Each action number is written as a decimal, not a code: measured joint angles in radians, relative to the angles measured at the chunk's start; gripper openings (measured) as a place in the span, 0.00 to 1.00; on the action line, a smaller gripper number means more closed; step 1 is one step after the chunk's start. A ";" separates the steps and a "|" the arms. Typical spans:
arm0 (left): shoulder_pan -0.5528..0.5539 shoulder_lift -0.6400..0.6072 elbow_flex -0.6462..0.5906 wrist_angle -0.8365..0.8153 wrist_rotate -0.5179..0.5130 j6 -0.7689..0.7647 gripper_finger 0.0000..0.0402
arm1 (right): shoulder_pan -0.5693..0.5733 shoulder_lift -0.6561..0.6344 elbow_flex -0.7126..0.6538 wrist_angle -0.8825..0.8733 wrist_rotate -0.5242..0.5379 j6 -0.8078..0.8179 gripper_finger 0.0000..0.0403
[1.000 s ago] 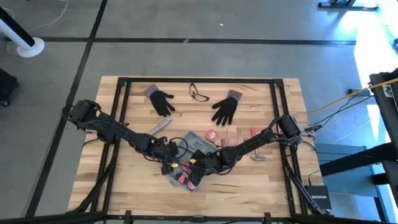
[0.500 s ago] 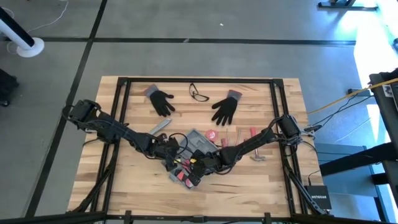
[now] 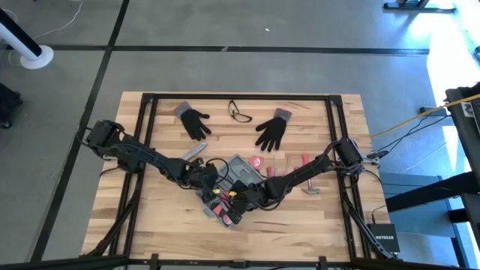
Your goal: Prefit tool cases
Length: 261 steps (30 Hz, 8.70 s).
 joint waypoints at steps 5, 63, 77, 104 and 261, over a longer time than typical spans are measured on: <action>-0.029 0.001 -0.001 -0.009 0.023 -0.076 0.00 | 0.000 0.010 0.002 -0.001 0.007 0.002 0.00; -0.327 0.086 -0.042 0.359 -0.074 -0.714 0.00 | 0.034 0.044 0.005 -0.046 -0.133 -0.080 0.00; -0.269 0.104 -0.050 0.535 -0.100 -0.523 0.00 | 0.021 0.055 0.001 -0.045 -0.127 -0.103 0.00; -0.228 0.039 -0.015 0.867 0.000 -0.147 0.00 | -0.005 0.039 0.042 0.095 -0.091 -0.251 0.00; -0.382 0.201 0.134 0.111 -0.114 -0.158 0.00 | -0.114 -0.073 0.001 0.084 -0.206 -0.113 0.00</action>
